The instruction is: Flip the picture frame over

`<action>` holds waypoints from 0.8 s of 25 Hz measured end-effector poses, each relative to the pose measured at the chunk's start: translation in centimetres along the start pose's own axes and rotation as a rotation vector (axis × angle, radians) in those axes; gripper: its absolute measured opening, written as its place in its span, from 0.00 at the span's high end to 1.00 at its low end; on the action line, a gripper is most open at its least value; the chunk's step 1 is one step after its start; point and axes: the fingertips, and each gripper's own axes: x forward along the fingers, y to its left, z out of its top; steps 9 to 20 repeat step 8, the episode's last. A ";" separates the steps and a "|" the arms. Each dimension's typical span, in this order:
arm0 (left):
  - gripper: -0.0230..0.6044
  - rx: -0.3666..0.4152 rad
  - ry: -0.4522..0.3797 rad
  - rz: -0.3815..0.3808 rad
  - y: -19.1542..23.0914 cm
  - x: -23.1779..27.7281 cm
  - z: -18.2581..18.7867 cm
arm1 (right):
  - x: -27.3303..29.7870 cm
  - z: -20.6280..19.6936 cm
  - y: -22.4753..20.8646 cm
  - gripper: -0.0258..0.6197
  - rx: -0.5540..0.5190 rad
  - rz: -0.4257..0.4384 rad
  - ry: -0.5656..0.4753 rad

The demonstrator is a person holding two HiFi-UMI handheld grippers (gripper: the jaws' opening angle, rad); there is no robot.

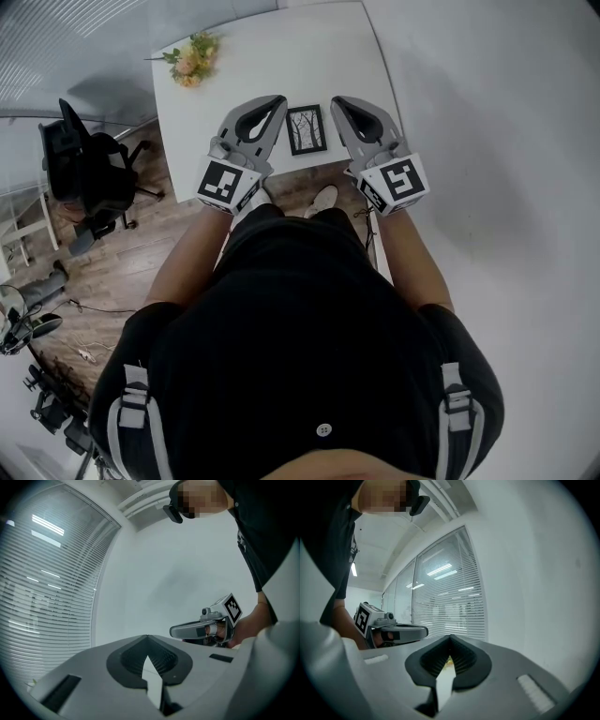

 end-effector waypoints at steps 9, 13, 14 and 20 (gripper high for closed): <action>0.96 -0.011 -0.012 0.020 0.6 -0.1 -0.1 | 0.3 -0.1 -0.3 0.95 0.004 -0.003 -0.003; 0.96 -0.011 -0.012 0.020 0.6 -0.1 -0.1 | 0.3 -0.1 -0.3 0.95 0.004 -0.003 -0.003; 0.96 -0.011 -0.012 0.020 0.6 -0.1 -0.1 | 0.3 -0.1 -0.3 0.95 0.004 -0.003 -0.003; 0.96 -0.011 -0.012 0.020 0.6 -0.1 -0.1 | 0.3 -0.1 -0.3 0.95 0.004 -0.003 -0.003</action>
